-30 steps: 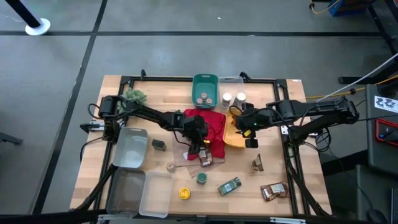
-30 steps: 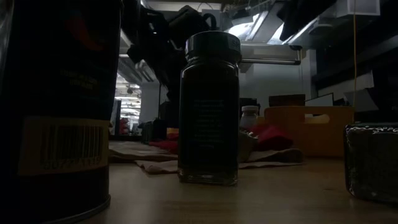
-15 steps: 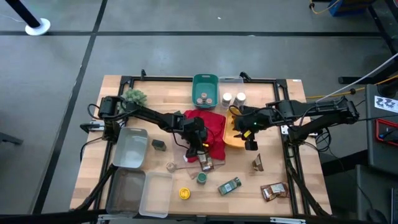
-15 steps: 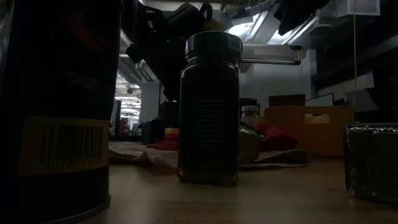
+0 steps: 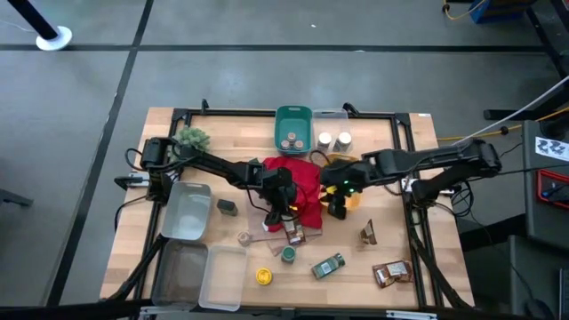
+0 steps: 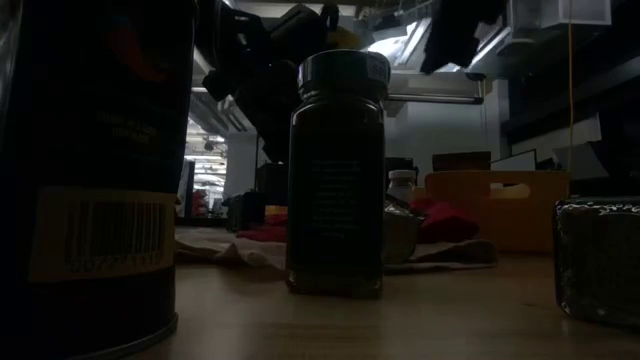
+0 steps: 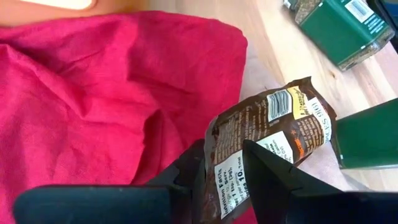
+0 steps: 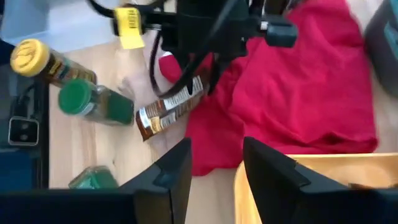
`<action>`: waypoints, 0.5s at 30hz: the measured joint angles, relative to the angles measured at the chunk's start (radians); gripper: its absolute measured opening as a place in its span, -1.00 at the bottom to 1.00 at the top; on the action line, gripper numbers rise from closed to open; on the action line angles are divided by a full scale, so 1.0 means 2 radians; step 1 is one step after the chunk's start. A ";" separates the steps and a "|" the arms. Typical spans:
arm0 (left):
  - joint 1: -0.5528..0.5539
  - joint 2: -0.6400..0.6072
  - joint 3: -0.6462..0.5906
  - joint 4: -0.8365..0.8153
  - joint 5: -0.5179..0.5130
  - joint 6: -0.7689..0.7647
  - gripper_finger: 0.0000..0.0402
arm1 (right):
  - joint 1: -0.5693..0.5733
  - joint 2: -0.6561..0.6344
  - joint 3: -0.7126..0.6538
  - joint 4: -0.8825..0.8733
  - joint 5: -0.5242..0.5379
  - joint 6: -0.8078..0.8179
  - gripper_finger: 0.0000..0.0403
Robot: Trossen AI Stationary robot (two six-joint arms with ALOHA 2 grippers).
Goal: Sort spices by type
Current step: Put the center brown seasoning sachet into the yellow bin
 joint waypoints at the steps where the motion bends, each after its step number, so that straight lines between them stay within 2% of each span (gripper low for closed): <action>1: 0.000 0.000 0.000 0.000 0.000 0.001 -0.55 | 0.000 0.009 0.000 0.002 0.000 0.009 -0.28; 8: 0.000 0.000 0.000 0.000 0.000 0.004 -0.55 | 0.000 0.070 0.000 0.009 0.004 0.061 -0.28; 15: -0.005 0.000 0.000 0.001 -0.001 0.027 -0.55 | 0.019 0.123 0.000 0.029 0.016 0.080 -0.28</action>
